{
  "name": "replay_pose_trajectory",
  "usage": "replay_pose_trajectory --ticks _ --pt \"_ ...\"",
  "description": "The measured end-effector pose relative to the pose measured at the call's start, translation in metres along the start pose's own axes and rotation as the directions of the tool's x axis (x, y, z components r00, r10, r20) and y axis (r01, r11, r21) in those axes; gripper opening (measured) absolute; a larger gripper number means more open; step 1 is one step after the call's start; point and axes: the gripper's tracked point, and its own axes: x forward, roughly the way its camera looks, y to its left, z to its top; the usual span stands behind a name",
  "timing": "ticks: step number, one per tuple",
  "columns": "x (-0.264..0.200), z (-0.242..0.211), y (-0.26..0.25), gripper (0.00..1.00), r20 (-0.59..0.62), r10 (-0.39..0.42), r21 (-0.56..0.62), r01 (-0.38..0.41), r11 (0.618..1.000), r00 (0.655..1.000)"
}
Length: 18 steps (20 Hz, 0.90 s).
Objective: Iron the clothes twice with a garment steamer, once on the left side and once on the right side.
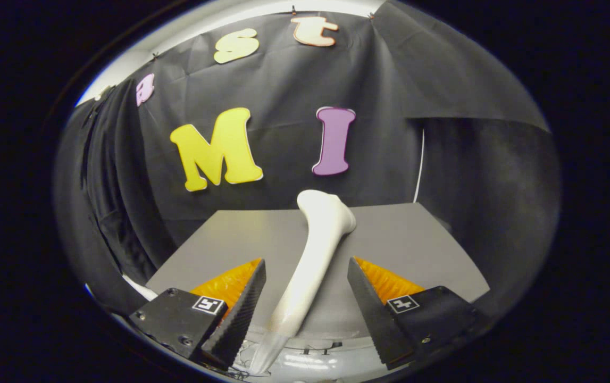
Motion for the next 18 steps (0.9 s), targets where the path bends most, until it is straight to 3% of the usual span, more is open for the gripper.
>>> replay_pose_trajectory --ticks 3,8,12,15,18 --pt "0.026 -0.009 -0.002 0.95 -0.079 0.027 0.041 -0.024 0.999 0.996" --pt "0.046 -0.026 0.001 0.69 -0.162 0.088 0.133 -0.066 0.989 0.983" --pt "0.051 -0.022 0.002 0.57 -0.161 0.098 0.202 -0.064 0.977 0.982" --pt "0.047 -0.019 0.010 0.47 -0.147 0.184 0.286 -0.136 0.948 0.972" --pt "0.045 -0.013 0.014 0.37 -0.092 0.189 0.276 -0.157 0.948 0.978"
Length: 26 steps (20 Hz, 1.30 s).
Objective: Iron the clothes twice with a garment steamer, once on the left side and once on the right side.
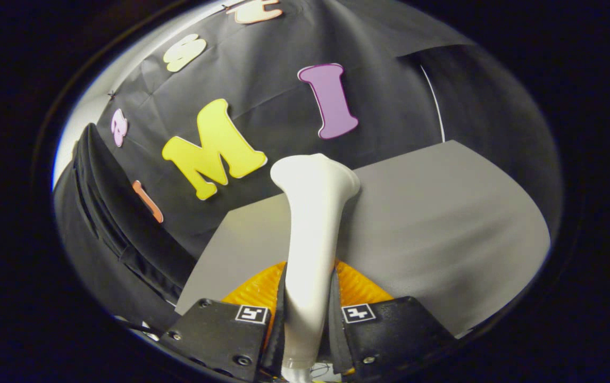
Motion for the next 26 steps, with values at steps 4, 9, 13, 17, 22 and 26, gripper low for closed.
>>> replay_pose_trajectory --ticks 4,9,13,17,22,26 --pt "-0.024 0.011 0.017 0.36 0.090 0.007 -0.051 -0.002 0.999 0.996" --pt "-0.071 0.032 0.068 0.36 0.201 0.061 -0.088 -0.044 0.995 0.978" --pt "-0.118 0.048 0.128 0.36 0.298 0.101 -0.108 -0.071 0.992 0.949" --pt "-0.159 0.056 0.197 0.36 0.372 0.141 -0.141 -0.094 0.985 0.917" --pt "-0.187 0.057 0.280 0.36 0.426 0.172 -0.176 -0.105 0.979 0.888" --pt "-0.198 0.055 0.351 0.36 0.451 0.215 -0.223 -0.124 0.967 0.866"
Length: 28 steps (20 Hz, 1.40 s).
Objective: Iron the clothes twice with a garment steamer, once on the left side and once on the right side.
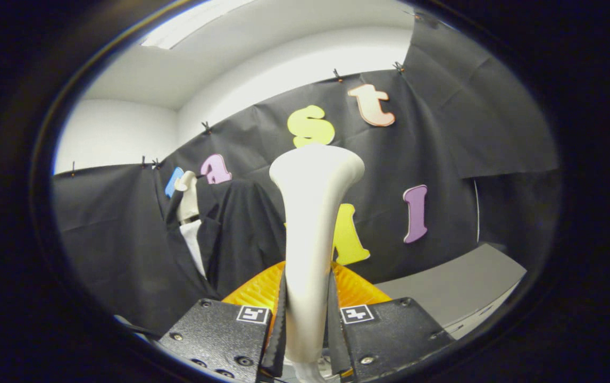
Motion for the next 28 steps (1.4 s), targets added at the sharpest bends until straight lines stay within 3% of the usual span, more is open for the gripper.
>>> replay_pose_trajectory --ticks 6,11,18,28 --pt "0.027 0.001 0.102 0.36 0.005 0.073 -0.074 -0.073 0.995 0.997" --pt "0.051 -0.018 0.157 0.36 -0.031 0.113 -0.107 -0.116 0.987 0.993" --pt "0.084 -0.047 0.165 0.36 -0.103 0.074 -0.126 -0.087 0.988 0.992" --pt "0.075 -0.085 0.142 0.36 -0.192 0.047 -0.114 -0.070 0.991 0.980"
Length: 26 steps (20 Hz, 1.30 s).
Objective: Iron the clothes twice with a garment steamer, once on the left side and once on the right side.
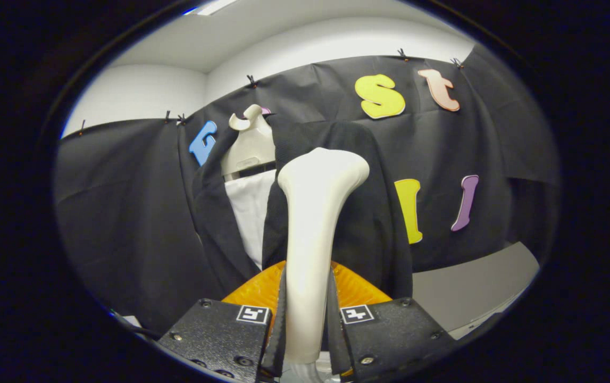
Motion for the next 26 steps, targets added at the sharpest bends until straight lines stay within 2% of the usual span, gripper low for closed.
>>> replay_pose_trajectory --ticks 18,26 --pt "-0.008 -0.135 -0.016 0.36 -0.212 -0.043 0.047 0.054 0.997 0.976" --pt "-0.012 -0.179 -0.023 0.36 -0.273 -0.058 0.053 0.076 0.996 0.960"
